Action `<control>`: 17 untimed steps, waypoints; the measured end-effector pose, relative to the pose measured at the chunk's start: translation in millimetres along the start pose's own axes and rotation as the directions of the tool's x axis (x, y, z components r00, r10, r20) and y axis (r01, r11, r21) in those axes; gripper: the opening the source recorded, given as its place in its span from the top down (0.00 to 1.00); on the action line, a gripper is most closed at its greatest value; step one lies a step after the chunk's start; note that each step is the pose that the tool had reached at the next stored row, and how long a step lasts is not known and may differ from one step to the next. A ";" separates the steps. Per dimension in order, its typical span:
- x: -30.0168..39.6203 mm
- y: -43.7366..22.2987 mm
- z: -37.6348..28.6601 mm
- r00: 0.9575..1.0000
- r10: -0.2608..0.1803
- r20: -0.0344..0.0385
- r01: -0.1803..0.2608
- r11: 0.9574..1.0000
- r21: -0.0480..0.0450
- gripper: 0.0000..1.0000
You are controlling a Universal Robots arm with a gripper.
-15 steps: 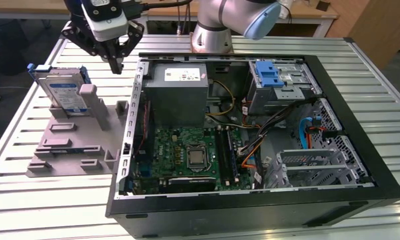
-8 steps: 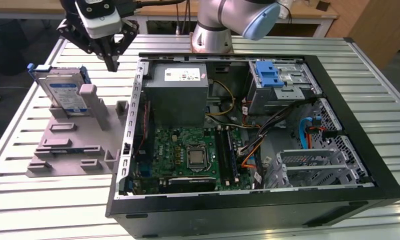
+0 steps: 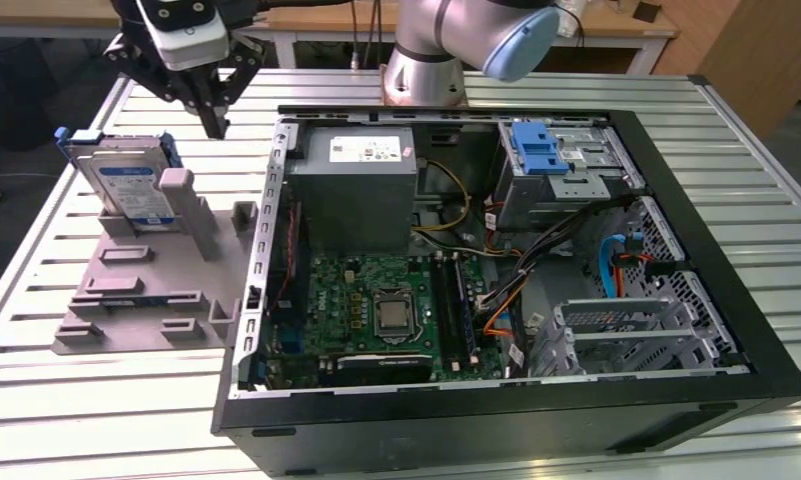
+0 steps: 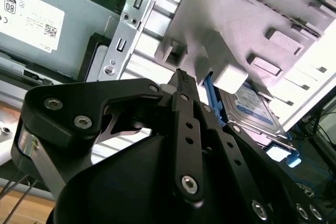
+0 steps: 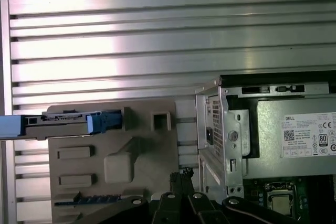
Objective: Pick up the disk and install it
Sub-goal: 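Reach for the disk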
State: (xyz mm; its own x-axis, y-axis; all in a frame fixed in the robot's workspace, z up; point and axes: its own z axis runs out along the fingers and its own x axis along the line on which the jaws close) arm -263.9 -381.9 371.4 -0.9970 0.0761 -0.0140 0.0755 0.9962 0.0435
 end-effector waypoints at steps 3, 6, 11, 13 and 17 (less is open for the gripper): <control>3.9 0.2 0.7 1.000 0.000 0.000 0.000 1.000 0.000 0.89; 5.9 0.2 1.2 1.000 0.000 0.000 0.000 1.000 0.000 0.89; 9.2 0.0 2.1 1.000 0.000 0.000 0.000 1.000 0.000 0.89; 10.8 0.0 2.4 1.000 0.000 0.000 0.000 1.000 0.000 0.89; 13.9 0.0 3.2 1.000 0.000 0.000 0.000 1.000 0.000 0.89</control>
State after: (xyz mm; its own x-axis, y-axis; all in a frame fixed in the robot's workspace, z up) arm -277.7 -380.7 368.0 -0.9970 0.0762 -0.0139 0.0755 0.9962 0.0435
